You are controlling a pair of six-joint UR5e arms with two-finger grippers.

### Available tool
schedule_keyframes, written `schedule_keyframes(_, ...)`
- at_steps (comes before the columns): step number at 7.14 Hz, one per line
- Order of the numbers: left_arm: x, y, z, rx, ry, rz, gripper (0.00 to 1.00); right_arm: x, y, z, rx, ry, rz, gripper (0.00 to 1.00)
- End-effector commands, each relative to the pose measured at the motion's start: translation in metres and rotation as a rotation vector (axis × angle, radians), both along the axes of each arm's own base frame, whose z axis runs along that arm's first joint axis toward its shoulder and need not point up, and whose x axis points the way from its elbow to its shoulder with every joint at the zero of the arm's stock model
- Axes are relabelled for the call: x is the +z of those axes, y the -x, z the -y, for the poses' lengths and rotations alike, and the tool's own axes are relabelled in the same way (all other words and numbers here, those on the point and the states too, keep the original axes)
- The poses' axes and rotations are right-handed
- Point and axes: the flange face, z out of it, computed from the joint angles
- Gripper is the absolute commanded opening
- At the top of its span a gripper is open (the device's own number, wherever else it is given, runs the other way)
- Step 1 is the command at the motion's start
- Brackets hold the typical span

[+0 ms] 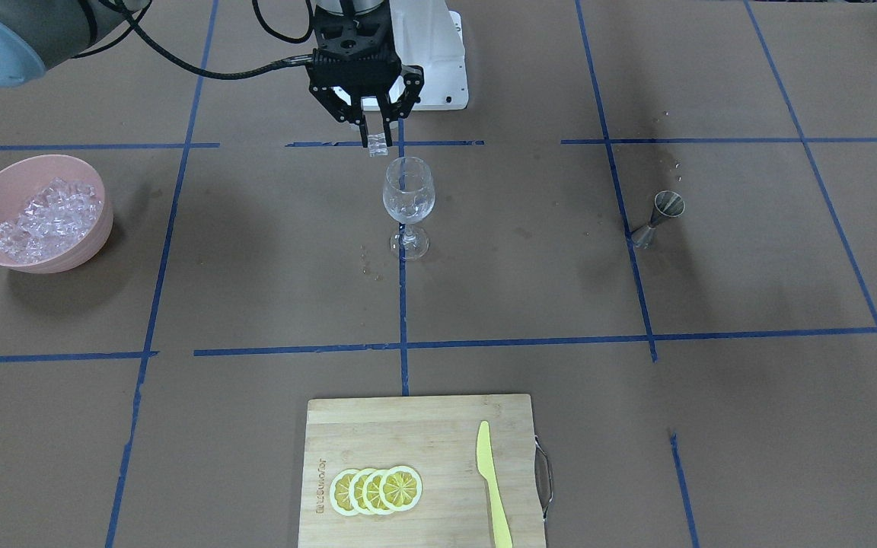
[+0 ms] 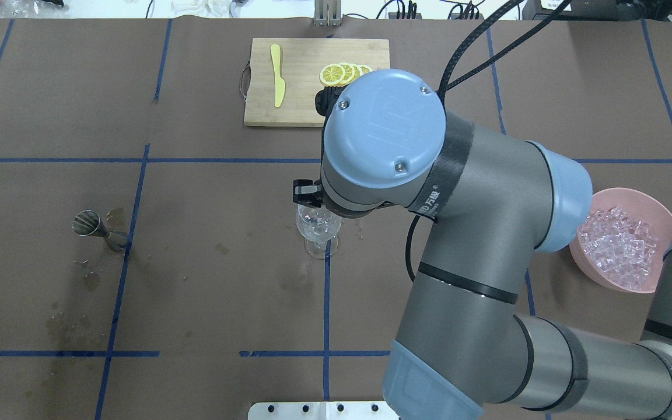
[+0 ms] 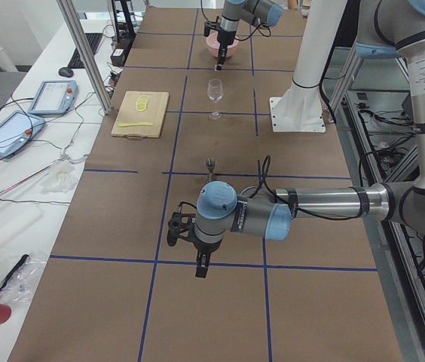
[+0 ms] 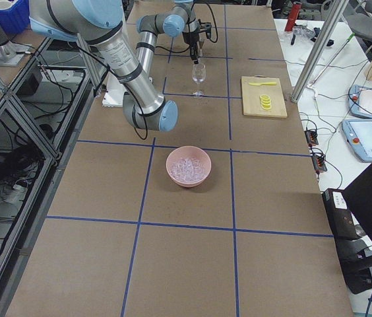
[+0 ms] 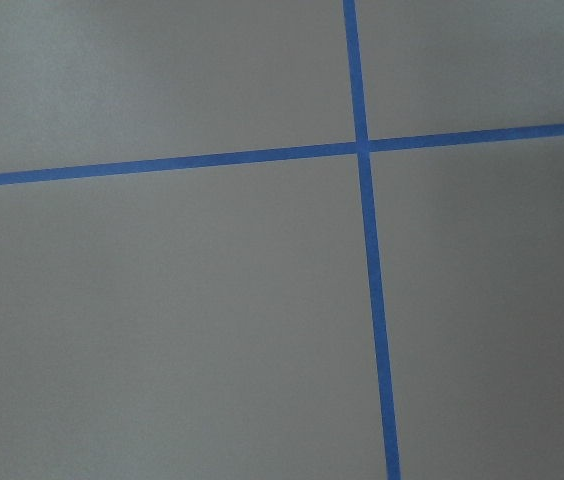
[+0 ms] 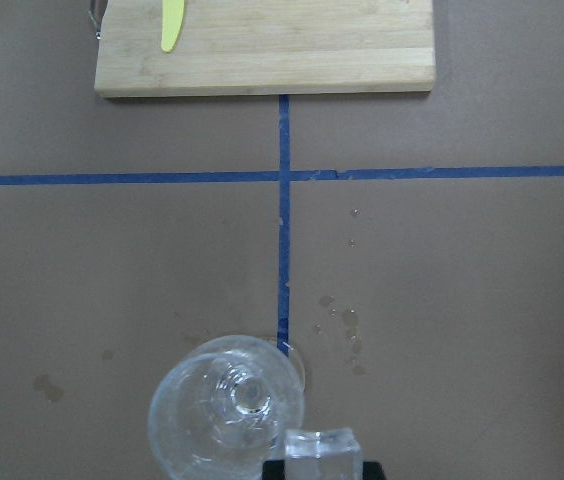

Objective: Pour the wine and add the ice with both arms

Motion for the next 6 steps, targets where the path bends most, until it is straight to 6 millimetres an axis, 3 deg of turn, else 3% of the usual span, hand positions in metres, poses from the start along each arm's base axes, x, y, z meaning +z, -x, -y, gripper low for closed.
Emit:
schedule_keyframes(1,0.001,0.000,-0.001,0.000,0.002,0.000,1.00,-0.004,0.022,-0.001,-0.008,0.001,-0.003,0.00)
schedule_keyframes(3,0.002,0.000,-0.001,0.000,0.005,0.000,1.00,0.004,0.037,0.005,-0.013,0.004,-0.015,0.06)
schedule_keyframes(4,0.003,0.000,-0.002,0.000,0.007,0.000,1.00,0.004,0.038,0.003,-0.015,0.005,-0.014,0.29)
schedule_keyframes(5,0.003,0.000,-0.002,0.000,0.007,0.000,1.00,0.002,0.039,0.002,-0.016,0.003,-0.010,0.99)
schedule_keyframes(6,0.003,0.000,-0.002,0.000,0.007,0.000,1.00,0.002,0.039,0.002,-0.021,0.004,-0.009,1.00)
